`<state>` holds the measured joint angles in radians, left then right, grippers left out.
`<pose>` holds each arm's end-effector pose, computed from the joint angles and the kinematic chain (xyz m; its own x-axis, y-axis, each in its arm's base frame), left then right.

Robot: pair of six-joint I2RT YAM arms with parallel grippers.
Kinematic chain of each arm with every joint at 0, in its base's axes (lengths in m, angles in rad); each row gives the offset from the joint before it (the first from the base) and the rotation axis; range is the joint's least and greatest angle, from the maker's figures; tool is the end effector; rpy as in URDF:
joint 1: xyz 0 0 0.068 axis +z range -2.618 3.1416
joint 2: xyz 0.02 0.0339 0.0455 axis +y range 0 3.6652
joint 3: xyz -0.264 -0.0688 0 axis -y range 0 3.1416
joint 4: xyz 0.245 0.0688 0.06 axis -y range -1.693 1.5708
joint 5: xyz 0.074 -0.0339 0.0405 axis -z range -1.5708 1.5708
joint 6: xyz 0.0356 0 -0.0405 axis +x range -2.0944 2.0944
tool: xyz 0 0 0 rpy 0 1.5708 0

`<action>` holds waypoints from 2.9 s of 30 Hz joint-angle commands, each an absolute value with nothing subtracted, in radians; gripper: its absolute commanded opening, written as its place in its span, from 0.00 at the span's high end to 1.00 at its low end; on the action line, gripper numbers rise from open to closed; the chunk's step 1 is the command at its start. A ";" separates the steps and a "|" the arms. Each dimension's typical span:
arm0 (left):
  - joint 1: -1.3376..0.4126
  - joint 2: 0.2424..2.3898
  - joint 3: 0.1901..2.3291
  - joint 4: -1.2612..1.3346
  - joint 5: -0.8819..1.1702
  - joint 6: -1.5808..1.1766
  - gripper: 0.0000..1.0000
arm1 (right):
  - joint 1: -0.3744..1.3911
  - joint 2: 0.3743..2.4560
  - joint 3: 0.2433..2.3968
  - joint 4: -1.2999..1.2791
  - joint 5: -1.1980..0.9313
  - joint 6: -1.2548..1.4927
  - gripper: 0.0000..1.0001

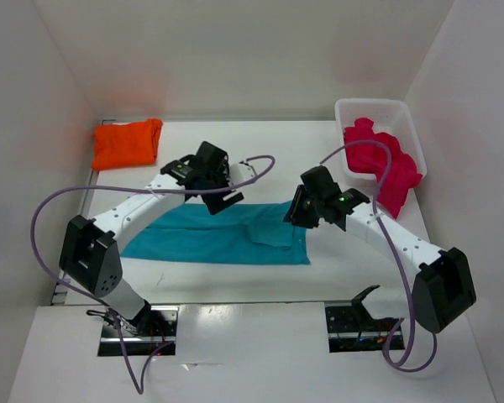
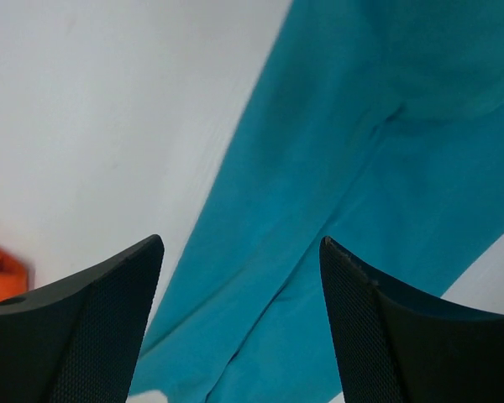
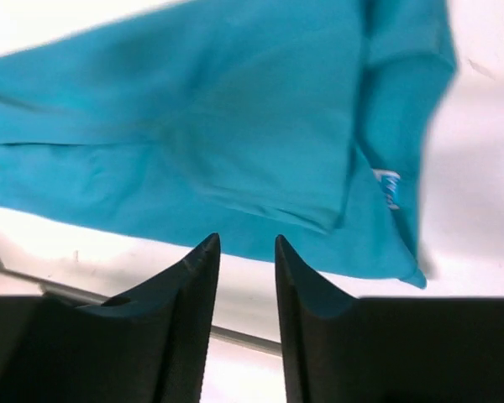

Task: Fold and stack the t-shirts
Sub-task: Fold the other side of the tshirt into a rectangle

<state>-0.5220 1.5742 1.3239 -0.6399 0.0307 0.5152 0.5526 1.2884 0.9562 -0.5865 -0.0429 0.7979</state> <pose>0.2960 -0.1715 0.2898 -0.3324 0.7594 -0.5593 0.7802 0.5546 0.2893 0.2240 0.1399 0.2568 -0.8636 0.3077 -0.3993 0.1027 0.8829 0.4582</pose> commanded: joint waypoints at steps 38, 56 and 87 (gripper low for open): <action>-0.595 1.667 1.160 -0.505 -0.141 0.365 0.17 | 0.537 1.361 0.850 -0.629 -0.118 0.891 1.00; -0.146 1.511 1.102 -0.381 -0.370 0.350 0.13 | 0.546 1.201 0.766 -0.718 0.006 1.037 0.15; 0.216 1.516 1.036 -0.669 0.100 0.856 0.12 | 0.537 1.359 0.735 -0.600 0.047 1.016 0.16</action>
